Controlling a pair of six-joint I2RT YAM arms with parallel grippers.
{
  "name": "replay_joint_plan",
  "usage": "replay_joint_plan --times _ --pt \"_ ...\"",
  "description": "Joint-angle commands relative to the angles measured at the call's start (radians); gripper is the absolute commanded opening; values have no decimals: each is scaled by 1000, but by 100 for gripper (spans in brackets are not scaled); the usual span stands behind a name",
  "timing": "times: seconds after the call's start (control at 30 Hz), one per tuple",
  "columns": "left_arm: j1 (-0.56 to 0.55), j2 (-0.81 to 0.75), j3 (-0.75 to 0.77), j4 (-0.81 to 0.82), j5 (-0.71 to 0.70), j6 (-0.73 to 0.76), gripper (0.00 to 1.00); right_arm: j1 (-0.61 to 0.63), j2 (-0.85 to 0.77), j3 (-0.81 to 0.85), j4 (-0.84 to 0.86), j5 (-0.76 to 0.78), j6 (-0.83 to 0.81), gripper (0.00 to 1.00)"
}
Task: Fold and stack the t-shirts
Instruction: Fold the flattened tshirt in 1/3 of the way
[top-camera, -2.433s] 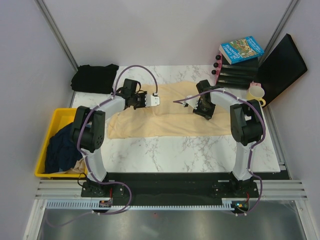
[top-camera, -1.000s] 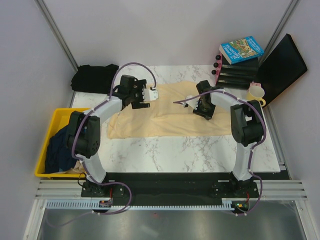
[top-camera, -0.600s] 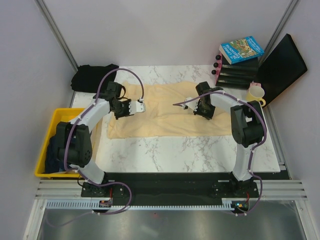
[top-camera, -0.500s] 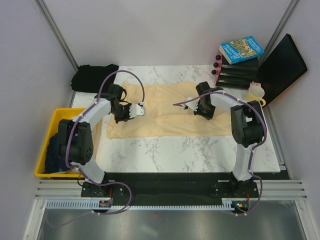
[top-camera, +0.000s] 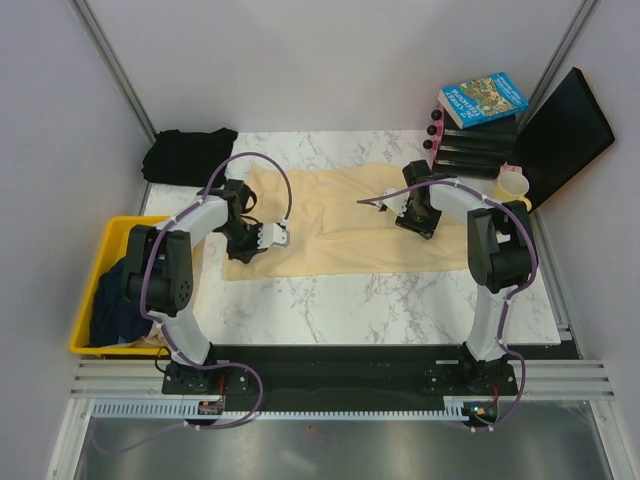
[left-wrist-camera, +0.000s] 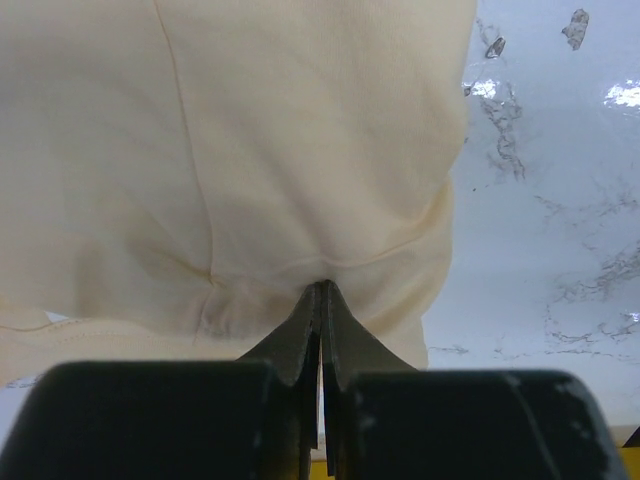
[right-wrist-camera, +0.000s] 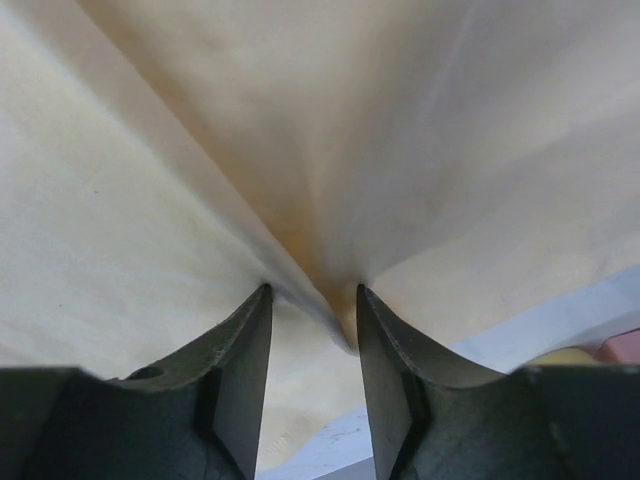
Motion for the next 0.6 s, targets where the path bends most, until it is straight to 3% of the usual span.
replay_joint_plan --times 0.0,0.53,0.57 --pt "5 13 19 -26 -18 43 2 -8 0 13 41 57 43 49" --pt "5 66 -15 -17 -65 40 2 -6 -81 130 144 152 145 52" --pt "5 69 -13 -15 -71 37 2 -8 -84 130 143 155 148 49"
